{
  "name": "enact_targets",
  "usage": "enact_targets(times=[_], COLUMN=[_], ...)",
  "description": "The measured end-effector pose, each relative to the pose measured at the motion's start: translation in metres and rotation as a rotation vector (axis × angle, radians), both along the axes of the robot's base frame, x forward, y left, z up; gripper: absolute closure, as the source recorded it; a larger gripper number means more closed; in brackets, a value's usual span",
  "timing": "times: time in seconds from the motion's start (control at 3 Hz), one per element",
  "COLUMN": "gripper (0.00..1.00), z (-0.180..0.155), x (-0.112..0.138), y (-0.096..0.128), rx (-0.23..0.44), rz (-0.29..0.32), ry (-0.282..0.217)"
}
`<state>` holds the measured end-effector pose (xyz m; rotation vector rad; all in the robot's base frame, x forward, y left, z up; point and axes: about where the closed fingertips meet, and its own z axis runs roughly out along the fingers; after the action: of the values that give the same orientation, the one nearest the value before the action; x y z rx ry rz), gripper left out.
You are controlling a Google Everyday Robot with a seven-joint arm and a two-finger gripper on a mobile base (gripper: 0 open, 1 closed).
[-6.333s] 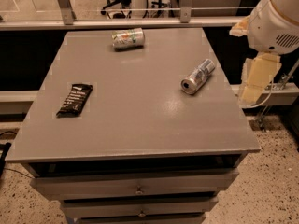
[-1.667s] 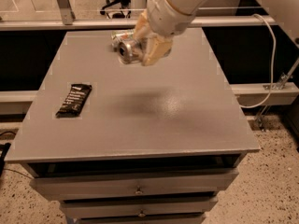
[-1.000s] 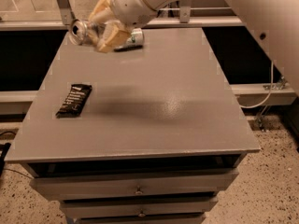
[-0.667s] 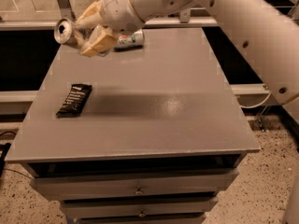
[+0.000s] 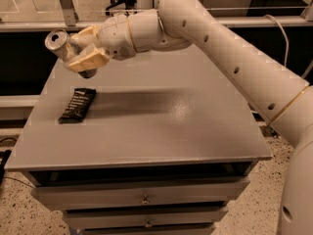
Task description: Move redbull can near rxbar chocolate
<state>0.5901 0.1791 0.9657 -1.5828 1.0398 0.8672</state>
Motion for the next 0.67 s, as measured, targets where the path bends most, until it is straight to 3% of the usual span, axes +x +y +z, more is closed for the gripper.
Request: enact_targets(times=[0.33, 0.67], gripper=[1.00, 1.00], z=[-0.014, -0.031], x=[0.002, 0.009], y=[0.008, -0.001], rx=[0.038, 0.036], rz=[-0.011, -0.068], ry=[0.066, 0.110])
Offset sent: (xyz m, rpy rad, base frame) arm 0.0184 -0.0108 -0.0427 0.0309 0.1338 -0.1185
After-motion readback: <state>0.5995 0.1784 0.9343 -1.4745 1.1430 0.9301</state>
